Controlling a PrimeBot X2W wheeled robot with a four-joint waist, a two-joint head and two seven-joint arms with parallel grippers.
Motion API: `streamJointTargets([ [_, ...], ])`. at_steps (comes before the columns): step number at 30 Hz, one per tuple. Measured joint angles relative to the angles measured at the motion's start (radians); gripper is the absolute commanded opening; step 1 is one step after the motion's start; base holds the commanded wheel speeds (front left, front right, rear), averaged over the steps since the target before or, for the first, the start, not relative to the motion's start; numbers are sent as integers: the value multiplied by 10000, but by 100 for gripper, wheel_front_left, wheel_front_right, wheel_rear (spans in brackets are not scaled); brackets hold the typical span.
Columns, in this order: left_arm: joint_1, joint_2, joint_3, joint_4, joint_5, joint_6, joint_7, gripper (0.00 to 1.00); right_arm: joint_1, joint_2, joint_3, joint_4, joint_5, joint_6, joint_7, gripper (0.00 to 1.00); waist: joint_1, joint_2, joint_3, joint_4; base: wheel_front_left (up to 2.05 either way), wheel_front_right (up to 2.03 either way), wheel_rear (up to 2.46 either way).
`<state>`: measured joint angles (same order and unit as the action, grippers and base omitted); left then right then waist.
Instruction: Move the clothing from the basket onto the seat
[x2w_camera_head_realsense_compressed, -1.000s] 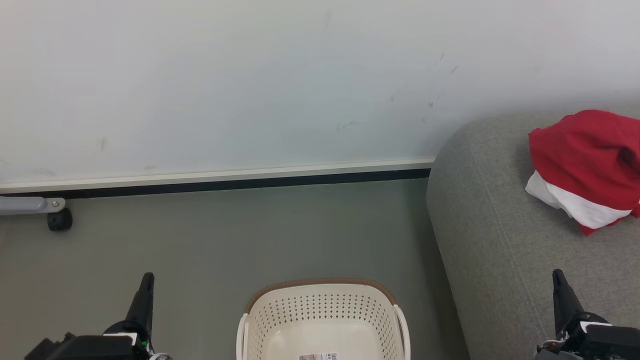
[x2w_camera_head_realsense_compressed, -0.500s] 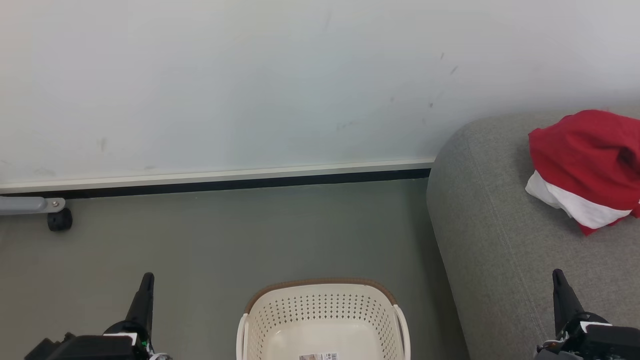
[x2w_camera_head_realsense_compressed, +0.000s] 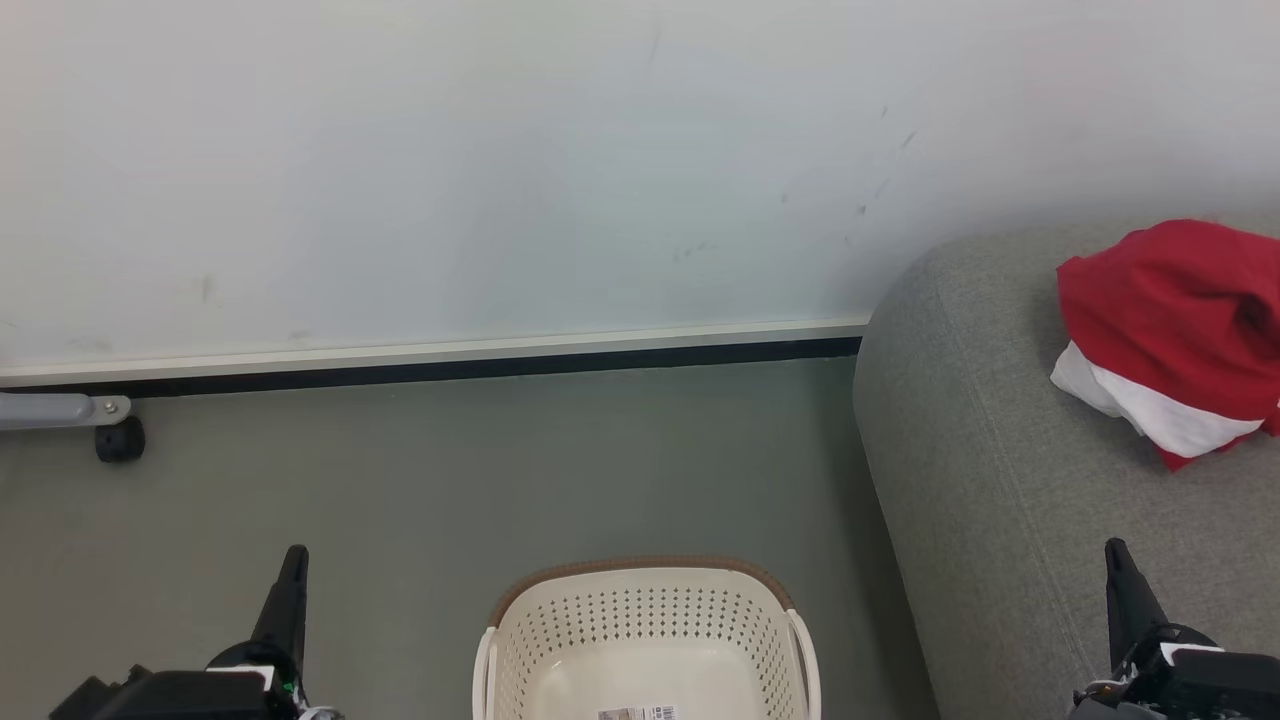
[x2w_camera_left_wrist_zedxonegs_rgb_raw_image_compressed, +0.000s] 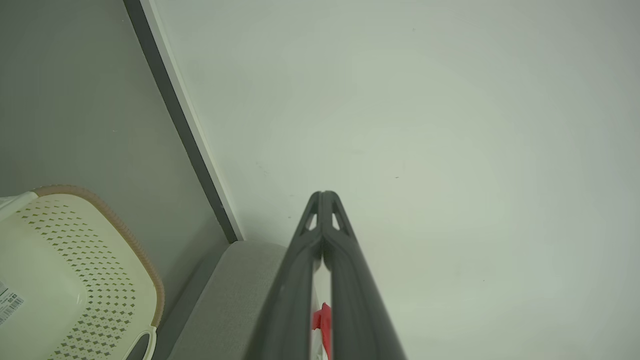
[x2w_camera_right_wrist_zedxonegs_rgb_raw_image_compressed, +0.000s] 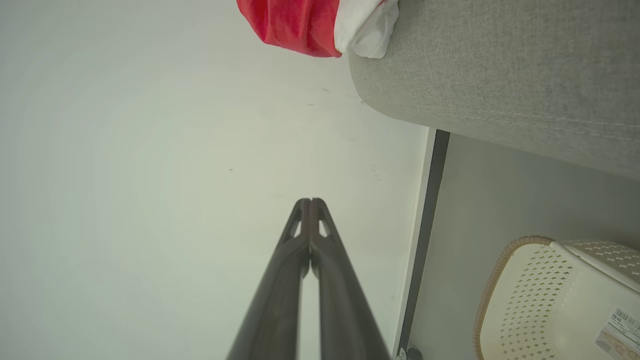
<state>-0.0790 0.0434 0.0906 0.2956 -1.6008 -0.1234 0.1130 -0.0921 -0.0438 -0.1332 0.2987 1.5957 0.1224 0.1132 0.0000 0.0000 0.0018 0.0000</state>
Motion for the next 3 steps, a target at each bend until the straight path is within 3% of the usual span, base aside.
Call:
streamJointTargets([
  [3, 0, 0, 0, 0, 0, 0, 0, 0, 0, 0, 0, 0, 0, 0, 0, 0, 0, 0, 0, 0, 0, 0, 0],
])
